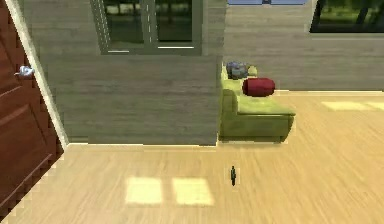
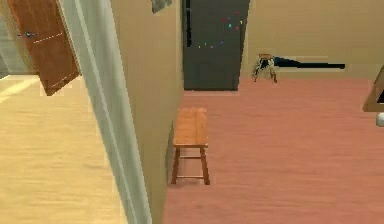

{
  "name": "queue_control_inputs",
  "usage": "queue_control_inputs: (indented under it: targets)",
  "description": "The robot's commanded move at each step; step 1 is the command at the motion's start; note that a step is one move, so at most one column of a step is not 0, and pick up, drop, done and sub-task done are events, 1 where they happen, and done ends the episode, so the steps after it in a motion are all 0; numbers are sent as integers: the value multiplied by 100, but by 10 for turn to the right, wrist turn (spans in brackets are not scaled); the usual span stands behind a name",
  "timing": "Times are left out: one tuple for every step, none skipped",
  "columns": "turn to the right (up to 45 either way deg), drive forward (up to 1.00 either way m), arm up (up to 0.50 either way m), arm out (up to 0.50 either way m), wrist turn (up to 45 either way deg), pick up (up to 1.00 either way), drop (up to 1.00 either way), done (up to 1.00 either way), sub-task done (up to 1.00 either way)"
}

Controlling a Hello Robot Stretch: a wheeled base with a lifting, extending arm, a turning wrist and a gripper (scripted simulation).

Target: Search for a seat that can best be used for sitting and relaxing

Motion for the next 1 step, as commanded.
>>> queue_control_inputs:
  targets:
    - [0, 45, 0, 0, 0, 0, 0, 0, 0]
